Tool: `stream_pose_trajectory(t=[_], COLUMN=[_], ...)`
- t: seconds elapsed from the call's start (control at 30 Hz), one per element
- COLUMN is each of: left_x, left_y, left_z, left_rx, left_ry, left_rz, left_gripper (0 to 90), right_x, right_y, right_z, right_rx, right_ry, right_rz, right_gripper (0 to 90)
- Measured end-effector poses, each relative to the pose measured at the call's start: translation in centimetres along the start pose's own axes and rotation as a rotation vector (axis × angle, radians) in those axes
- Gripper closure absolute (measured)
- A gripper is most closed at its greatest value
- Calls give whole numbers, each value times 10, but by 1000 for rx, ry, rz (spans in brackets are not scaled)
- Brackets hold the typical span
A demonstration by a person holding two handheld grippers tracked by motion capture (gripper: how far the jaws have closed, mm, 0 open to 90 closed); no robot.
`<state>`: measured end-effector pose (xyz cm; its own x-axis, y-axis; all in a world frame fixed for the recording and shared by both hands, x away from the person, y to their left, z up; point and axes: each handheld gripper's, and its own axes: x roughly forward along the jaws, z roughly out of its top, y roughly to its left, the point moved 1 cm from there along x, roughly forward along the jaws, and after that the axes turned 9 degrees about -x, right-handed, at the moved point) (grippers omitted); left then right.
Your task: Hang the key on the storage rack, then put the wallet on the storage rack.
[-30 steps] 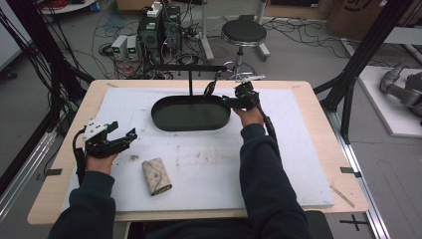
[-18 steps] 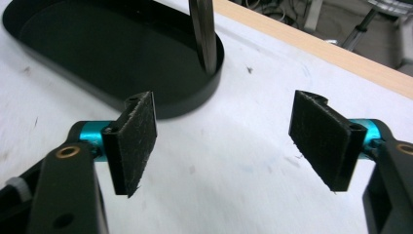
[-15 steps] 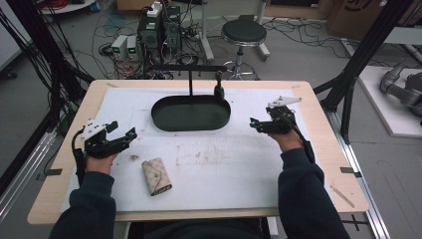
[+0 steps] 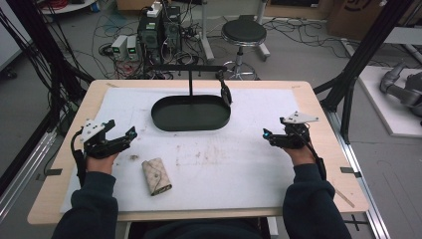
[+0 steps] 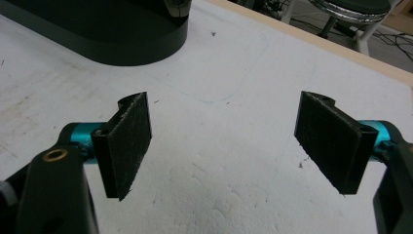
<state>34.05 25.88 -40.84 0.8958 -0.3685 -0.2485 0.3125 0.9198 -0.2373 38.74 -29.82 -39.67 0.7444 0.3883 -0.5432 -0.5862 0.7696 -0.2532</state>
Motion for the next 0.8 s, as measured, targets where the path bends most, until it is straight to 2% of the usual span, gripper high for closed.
stream_pose_trajectory(t=[0.27,0.4,0.57,0.67,0.8], left_x=[-3,-5,-4,1,3], left_y=[-2,-9,-24,-35,-52], left_z=[-1,-3,-9,-13,-17], left_rx=[-2,-6,-17,-40,-22], left_ry=[6,32,111,171,263], left_rz=[2,-4,-1,-23,-38], left_gripper=[171,171,174,179,184], right_x=[-2,-3,-6,-5,-7], right_y=[1,1,-2,-3,-4], right_z=[-1,-1,-3,-4,-4], right_rx=[-1,-1,9,20,39], right_ry=[-6,-3,-9,-9,-10], right_rz=[-6,-12,-24,-30,-39], right_gripper=[217,218,218,218,218])
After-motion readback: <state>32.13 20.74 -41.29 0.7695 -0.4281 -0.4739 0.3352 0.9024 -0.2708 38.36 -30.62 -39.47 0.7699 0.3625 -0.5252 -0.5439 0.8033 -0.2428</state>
